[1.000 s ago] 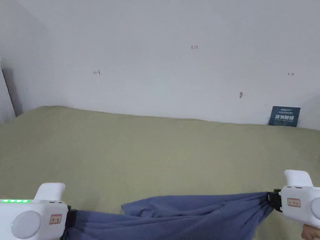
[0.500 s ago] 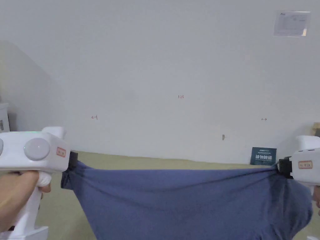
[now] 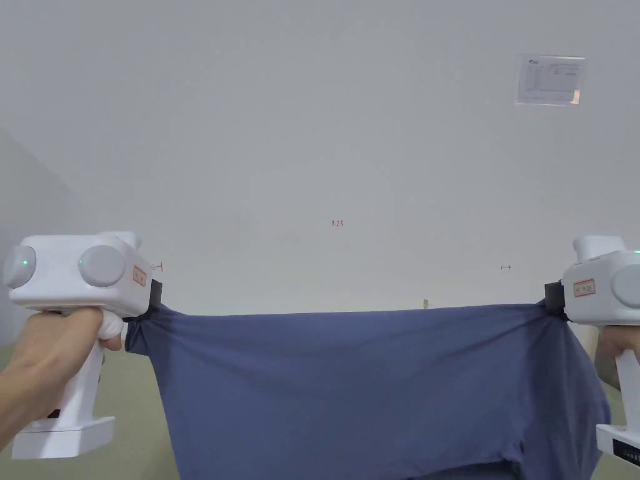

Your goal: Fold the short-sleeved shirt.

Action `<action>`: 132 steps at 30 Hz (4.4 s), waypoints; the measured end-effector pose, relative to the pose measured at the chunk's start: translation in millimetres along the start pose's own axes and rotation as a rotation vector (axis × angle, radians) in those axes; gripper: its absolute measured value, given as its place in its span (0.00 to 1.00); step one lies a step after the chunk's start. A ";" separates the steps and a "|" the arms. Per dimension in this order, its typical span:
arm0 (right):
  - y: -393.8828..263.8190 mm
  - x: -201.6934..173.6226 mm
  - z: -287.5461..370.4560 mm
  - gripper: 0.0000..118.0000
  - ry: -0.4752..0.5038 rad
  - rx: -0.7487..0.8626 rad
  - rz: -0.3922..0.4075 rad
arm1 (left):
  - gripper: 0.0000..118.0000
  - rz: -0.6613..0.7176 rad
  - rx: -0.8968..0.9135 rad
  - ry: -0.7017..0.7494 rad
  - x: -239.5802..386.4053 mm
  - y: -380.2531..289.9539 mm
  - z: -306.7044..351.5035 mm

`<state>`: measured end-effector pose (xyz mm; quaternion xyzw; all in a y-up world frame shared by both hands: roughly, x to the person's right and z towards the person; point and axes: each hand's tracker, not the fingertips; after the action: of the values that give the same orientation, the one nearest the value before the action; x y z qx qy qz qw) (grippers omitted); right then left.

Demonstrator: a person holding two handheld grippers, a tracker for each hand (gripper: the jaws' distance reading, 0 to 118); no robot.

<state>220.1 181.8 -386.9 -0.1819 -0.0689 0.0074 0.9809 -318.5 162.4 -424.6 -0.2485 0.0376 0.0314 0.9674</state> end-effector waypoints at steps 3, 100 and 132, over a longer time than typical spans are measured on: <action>11.3 -1.7 -28.2 0.00 -0.019 -0.009 0.007 | 0.02 -0.002 0.010 0.018 5.4 10.9 -22.0; -408.7 -97.1 140.6 0.00 0.174 -0.319 -0.018 | 0.84 0.061 -0.542 -0.047 -111.7 -382.5 -29.3; -288.8 -72.8 -191.8 0.88 0.152 -0.569 0.113 | 0.03 0.044 -0.572 -0.119 -101.2 -394.5 -34.8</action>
<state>171.4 -159.0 -470.5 -0.4531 0.0155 0.0285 0.8909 -389.8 -203.7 -257.3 -0.5079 -0.0243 0.0762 0.8577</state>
